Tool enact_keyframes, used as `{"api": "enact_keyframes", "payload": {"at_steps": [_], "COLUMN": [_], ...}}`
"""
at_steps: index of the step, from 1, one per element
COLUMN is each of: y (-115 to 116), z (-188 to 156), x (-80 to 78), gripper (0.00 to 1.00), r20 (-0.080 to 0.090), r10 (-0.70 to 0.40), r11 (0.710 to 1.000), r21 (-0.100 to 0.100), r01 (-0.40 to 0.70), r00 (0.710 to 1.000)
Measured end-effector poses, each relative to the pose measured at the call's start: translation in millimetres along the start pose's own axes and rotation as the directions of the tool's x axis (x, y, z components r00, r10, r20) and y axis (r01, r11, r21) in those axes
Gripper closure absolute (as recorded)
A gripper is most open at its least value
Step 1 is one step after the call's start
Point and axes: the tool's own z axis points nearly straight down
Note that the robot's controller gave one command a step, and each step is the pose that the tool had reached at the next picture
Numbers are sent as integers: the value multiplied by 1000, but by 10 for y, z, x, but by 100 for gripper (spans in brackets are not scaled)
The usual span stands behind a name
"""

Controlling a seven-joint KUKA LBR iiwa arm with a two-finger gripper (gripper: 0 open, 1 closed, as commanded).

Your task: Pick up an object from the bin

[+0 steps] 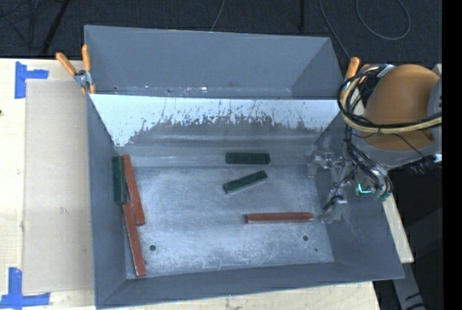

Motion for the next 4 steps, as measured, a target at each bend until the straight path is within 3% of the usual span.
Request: {"api": "enact_keyframes", "payload": {"at_steps": [1, 2, 3, 4], "y": [-228, 321, 295, 361], "z": [762, 730, 719, -1052], "x": [-7, 351, 335, 359], "gripper": [0, 0, 100, 100], "r20": [1, 2, 6, 17], "r10": [89, 125, 124, 131], "r11": [996, 992, 992, 991], "r21": [-1, -3, 0, 0], "r01": [-89, -125, -124, -131], "r00": [996, 992, 992, 991]}}
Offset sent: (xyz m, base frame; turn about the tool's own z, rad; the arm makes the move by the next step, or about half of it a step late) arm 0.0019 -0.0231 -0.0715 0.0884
